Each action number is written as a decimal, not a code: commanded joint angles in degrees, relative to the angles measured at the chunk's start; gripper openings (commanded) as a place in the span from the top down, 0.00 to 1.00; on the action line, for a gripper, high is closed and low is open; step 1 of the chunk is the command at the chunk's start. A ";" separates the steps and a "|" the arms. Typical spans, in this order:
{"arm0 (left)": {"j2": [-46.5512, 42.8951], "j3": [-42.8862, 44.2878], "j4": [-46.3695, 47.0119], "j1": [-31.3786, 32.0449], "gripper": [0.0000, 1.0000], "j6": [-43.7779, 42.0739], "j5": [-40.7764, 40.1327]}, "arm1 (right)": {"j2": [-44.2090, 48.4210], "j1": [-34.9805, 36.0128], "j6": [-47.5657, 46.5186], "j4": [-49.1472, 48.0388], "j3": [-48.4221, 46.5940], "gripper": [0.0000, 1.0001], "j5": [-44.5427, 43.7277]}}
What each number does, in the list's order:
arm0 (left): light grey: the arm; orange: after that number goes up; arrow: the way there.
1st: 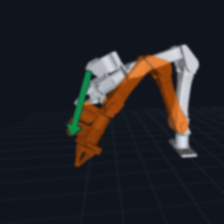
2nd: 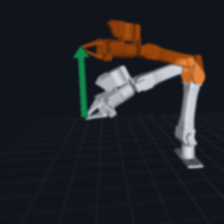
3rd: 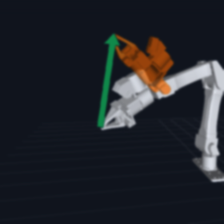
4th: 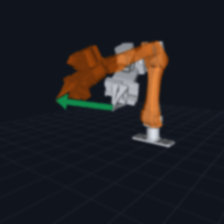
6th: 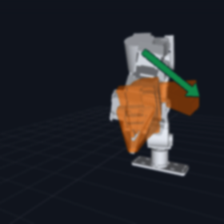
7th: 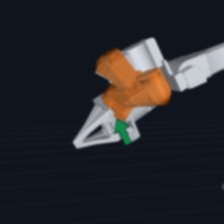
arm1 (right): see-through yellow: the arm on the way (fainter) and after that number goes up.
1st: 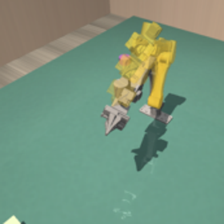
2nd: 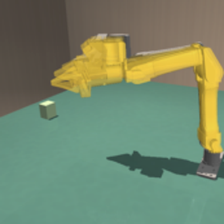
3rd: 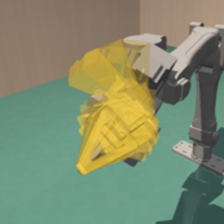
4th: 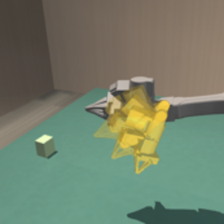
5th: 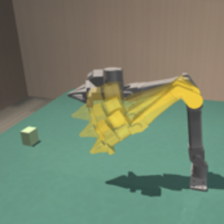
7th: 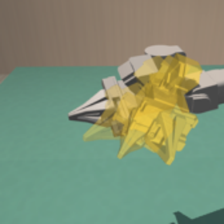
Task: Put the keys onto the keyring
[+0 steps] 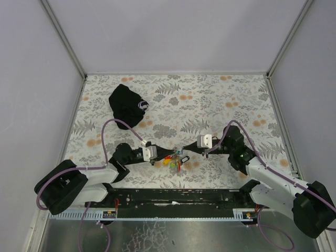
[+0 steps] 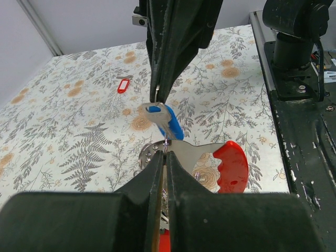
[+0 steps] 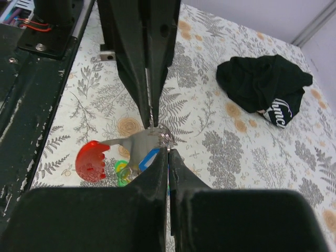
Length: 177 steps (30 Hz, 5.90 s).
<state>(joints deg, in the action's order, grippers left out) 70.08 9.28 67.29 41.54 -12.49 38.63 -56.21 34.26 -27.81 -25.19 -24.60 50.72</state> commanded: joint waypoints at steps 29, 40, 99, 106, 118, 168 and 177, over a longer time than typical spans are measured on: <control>1.31 -1.10 8.17 -1.09 1.00 3.32 1.32 | -0.18 8.63 -8.13 0.15 -0.43 1.00 -7.52; 1.17 -1.11 8.08 -1.07 1.00 3.43 1.13 | -0.18 8.67 -8.11 0.81 -0.80 1.00 -7.20; 2.22 -0.80 9.71 -1.17 1.00 4.20 1.75 | 0.15 9.15 -6.81 -0.42 -0.89 1.00 -9.02; 2.43 -0.75 9.61 -1.28 1.00 4.23 1.71 | 0.48 9.14 -6.33 -0.74 -0.71 1.00 -9.67; 2.43 -0.58 9.51 -1.23 1.00 4.30 2.18 | 0.05 9.23 -5.96 -0.73 -0.98 1.00 -8.18; 3.19 -0.62 12.29 -1.85 1.00 5.70 3.95 | 1.11 9.48 -4.58 -0.61 -1.34 1.00 -10.95; 3.49 -0.58 12.87 -2.16 1.00 6.32 4.86 | 1.14 9.46 -4.83 0.34 -1.63 1.00 -11.17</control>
<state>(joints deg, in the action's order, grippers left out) 73.91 8.67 75.48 39.70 -6.79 42.52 -55.64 43.33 -32.12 -23.75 -24.47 39.92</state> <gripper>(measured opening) 0.009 0.014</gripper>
